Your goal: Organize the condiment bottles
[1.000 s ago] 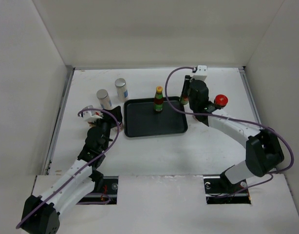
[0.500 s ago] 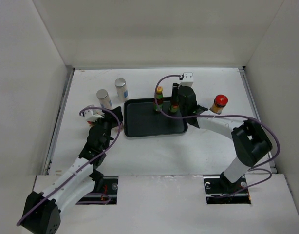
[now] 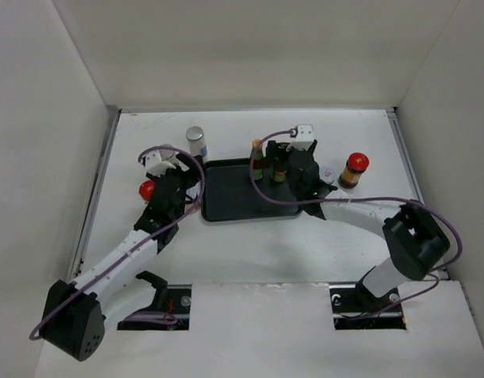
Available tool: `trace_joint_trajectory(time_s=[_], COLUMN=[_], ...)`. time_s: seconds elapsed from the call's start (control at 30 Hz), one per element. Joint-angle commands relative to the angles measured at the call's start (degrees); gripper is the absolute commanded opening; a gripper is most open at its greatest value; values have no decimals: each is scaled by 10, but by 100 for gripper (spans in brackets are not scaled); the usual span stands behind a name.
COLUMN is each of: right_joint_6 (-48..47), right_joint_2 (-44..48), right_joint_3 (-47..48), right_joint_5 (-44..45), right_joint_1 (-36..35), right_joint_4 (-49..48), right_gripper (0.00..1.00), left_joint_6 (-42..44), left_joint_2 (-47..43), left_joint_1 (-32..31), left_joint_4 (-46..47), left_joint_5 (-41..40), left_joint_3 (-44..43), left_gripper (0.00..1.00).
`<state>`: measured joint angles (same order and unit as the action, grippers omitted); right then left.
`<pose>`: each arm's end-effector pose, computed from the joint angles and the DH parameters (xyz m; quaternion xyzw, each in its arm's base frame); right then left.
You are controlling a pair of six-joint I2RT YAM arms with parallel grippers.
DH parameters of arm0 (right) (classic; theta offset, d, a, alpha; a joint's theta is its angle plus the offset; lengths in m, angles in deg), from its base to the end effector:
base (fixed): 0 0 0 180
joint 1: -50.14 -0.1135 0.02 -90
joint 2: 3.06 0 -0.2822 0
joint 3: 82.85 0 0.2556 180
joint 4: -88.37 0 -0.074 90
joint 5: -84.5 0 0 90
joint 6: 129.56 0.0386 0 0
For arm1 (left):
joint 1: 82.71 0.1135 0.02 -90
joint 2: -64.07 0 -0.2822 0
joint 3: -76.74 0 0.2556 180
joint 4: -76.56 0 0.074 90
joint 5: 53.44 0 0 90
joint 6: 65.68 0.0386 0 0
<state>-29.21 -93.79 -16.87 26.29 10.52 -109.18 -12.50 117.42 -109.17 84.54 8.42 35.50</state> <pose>0.2916 0.2150 0.2753 -0.0070 0.7438 0.0824 0.6633 0.1954 -0.0769 0.2785 -0.2290 0.6923 -0.1951 0.6559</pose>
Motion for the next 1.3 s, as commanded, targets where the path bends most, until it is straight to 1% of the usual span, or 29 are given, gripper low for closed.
trace_joint_trajectory(time_s=[0.0,0.13,0.17,0.2,0.23,0.27,0.3,0.33,0.37,0.4,0.43,0.47,0.53,0.57,0.6,0.63,0.7,0.8,0.97,1.03,1.17,1.27], right_joint_6=[35,78,91,99,110,122,138,156,174,188,194,195,198,201,202,203,205,204,205,205,204,205], right_joint_2=[78,143,161,171,182,194,206,218,231,240,245,246,239,234,231,227,220,213,217,210,198,190], right_joint_3=[-19,-64,-80,-88,-99,-109,-120,-133,-146,-160,-170,-179,-190,-192,-192,-192,-189,-187,-190,-190,-186,-184], right_joint_5=[14,-7,-15,-23,-31,-35,-36,-38,-40,-46,-54,-59,-64,-67,-72,-79,-90,-95,-96,-96,-103,-104], right_joint_1=[-3,-2,-3,-3,-3,0,3,5,5,4,3,3,5,8,13,17,14,14,18,21,18,19], right_joint_4=[-15,1,4,6,10,15,20,24,21,17,13,8,-5,-7,-8,-9,-10,-10,-11,-15,-16,-16], right_gripper=[100,100,97,89,73,55,42,35,34,35,38,46,68,77,82,85,88,89,90,90,90,90], left_joint_6=[46,90,100,108,116,124,130,135,139,143,148,154,168,172,175,177,187,199,228,232,223,222], left_joint_2=[51,137,158,179,202,223,242,258,273,285,295,308,339,355,369,383,410,438,468,471,470,483], left_joint_1=[-4,2,4,7,10,12,16,21,25,29,31,34,37,37,36,34,30,29,23,22,25,30], left_joint_4=[-27,-63,-76,-90,-103,-116,-125,-131,-135,-141,-147,-151,-165,-172,-179,-182,-184,-185,-174,-165,-124,-121], left_joint_5=[-23,-24,-21,-21,-20,-19,-22,-22,-18,-18,-21,-20,-17,-19,-17,-16,-21,-44,-96,-111,-114,-106], left_joint_3=[-84,-171,-194,-218,-241,-262,-280,-296,-310,-324,-336,-347,-374,-388,-399,-410,-431,-455,-471,-469,-448,-457], left_gripper=[77,83,84,84,85,85,85,85,85,85,85,86,86,86,86,86,87,86,83,80,79,77])
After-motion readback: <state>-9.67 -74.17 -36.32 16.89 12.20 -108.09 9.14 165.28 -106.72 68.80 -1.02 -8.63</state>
